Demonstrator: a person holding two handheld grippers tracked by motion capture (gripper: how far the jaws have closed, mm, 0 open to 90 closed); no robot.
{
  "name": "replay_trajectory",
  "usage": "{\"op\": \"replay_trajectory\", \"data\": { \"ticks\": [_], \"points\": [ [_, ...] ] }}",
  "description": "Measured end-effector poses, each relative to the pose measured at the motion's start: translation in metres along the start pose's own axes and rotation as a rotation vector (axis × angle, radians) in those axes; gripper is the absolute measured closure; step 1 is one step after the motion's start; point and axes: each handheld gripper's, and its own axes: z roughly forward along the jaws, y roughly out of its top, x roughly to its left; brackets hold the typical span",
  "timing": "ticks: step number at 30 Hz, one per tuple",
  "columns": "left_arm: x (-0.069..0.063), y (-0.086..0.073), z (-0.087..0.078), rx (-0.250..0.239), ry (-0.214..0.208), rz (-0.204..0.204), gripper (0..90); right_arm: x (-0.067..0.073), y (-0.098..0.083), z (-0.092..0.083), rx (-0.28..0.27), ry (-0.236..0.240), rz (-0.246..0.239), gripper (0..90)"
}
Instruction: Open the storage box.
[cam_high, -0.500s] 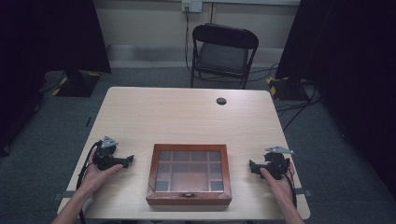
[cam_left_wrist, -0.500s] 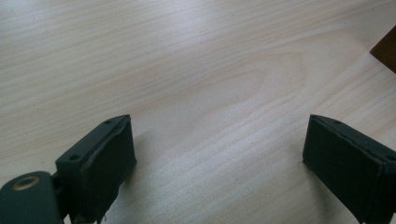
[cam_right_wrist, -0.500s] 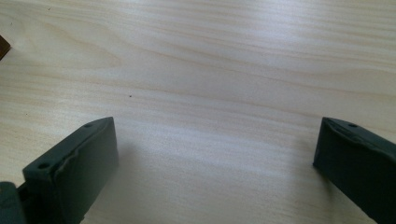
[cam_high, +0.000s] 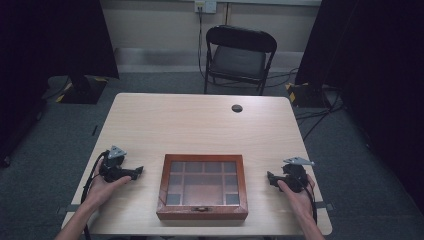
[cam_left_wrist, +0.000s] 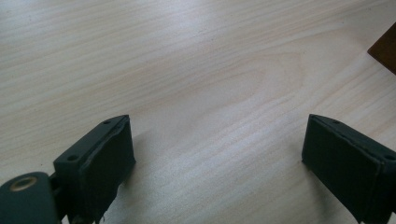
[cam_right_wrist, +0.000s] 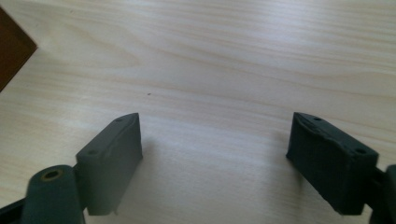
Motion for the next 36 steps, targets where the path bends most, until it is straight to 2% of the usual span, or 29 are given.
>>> {"op": "replay_trajectory", "data": {
  "ticks": [2, 3, 5, 7, 10, 12, 14, 17, 20, 23, 27, 33, 36],
  "points": [
    [0.0, 0.0, 0.0, 0.0, 0.0, 0.0, 8.3, 0.001, 0.001, -0.002, 0.008, 0.005, -0.007, 22.3],
    [0.0, 0.0, 0.0, 0.0, 0.001, 0.0, 8.3, 0.001, 0.002, -0.002, 0.012, 0.023, -0.001, 21.6],
    [0.0, 0.0, 0.0, 0.0, 0.001, 0.0, 8.3, 0.0, 0.004, -0.005, 0.019, 0.057, 0.01, 27.5],
    [0.0, 0.0, 0.0, 0.0, 0.0, 0.0, 8.3, 0.0, 0.006, -0.008, 0.016, 0.092, 0.013, 27.3],
    [0.0, 0.0, 0.0, 0.0, 0.0, -0.001, 8.3, 0.003, 0.01, -0.017, -0.011, 0.164, 0.009, 32.2],
    [0.0, 0.0, 0.0, 0.0, 0.0, 0.0, 8.3, 0.004, 0.011, -0.019, -0.017, 0.173, 0.004, 33.0],
    [0.0, 0.0, 0.0, -0.001, 0.0, 0.0, 8.3, 0.007, 0.012, -0.022, -0.025, 0.204, -0.001, 35.0],
    [0.0, 0.0, 0.0, 0.0, 0.001, -0.001, 8.3, 0.013, 0.017, -0.029, -0.05, 0.255, -0.03, 40.5],
    [0.0, 0.0, 0.0, 0.0, 0.001, -0.001, 8.3, 0.017, 0.018, -0.033, -0.061, 0.282, -0.039, 42.1],
    [0.0, 0.0, 0.0, -0.001, 0.0, 0.0, 8.3, 0.026, 0.022, -0.039, -0.076, 0.33, -0.075, 46.6],
    [0.0, 0.0, 0.0, 0.0, 0.0, 0.0, 8.3, 0.033, 0.026, -0.044, -0.093, 0.359, -0.101, 49.6],
    [0.0, 0.0, 0.0, 0.0, 0.001, 0.0, 8.3, 0.046, 0.031, -0.055, -0.128, 0.44, -0.126, 53.2],
    [0.0, 0.0, 0.0, 0.0, 0.0, 0.0, 8.3, 0.057, 0.035, -0.06, -0.141, 0.485, -0.145, 55.6]
  ]
}}
